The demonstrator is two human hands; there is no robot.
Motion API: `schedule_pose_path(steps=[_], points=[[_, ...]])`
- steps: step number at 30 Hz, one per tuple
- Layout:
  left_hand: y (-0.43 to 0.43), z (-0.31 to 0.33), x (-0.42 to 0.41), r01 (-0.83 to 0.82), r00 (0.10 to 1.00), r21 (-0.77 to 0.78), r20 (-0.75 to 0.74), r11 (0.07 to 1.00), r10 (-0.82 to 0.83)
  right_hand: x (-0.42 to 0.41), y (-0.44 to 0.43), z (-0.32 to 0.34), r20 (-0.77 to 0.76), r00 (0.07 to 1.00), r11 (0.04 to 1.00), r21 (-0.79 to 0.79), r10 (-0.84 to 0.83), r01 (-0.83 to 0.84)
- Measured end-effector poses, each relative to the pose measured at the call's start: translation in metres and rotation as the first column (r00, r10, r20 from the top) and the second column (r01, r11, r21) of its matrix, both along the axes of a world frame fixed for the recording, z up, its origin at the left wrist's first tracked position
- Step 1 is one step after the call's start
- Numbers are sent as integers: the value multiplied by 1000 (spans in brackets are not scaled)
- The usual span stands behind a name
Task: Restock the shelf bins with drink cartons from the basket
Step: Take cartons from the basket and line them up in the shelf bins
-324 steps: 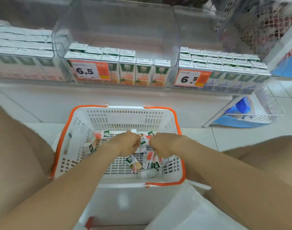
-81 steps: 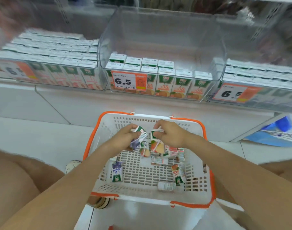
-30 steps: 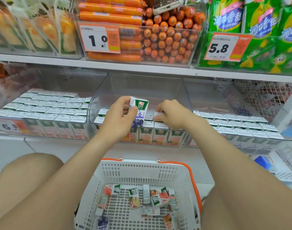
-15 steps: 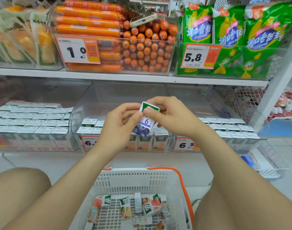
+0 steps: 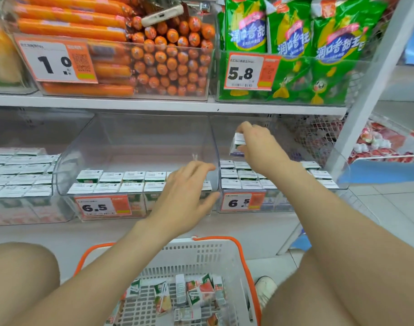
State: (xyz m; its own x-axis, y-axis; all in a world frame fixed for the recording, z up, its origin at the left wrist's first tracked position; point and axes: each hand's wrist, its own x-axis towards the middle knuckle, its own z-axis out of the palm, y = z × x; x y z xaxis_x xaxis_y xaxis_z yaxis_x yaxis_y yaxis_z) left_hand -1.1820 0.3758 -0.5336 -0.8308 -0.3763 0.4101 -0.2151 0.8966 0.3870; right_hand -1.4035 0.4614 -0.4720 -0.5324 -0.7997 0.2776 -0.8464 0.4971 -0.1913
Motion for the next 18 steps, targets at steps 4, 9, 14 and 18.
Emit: schedule_pose_path(steps=[4, 9, 14, 18], points=[[2, -9, -10, -26, 999, -27, 21, 999, 26, -20, -33, -19, 62, 998, 997, 73, 23, -27], [6, -20, -15, -8, 999, -74, -40, 997, 5, -36, -53, -23, 196, 972, 961, 217, 131, -173], [10, -25, -16, -7, 1000, -105, -28, 994, 4, -41, -56, -13, 149, 966, 923, 294, 211, -247], [7, -28, -10, 37, 998, -84, 62, 996, -31, -29, -53, -23, 240, 959, 897, 373, 153, -237]])
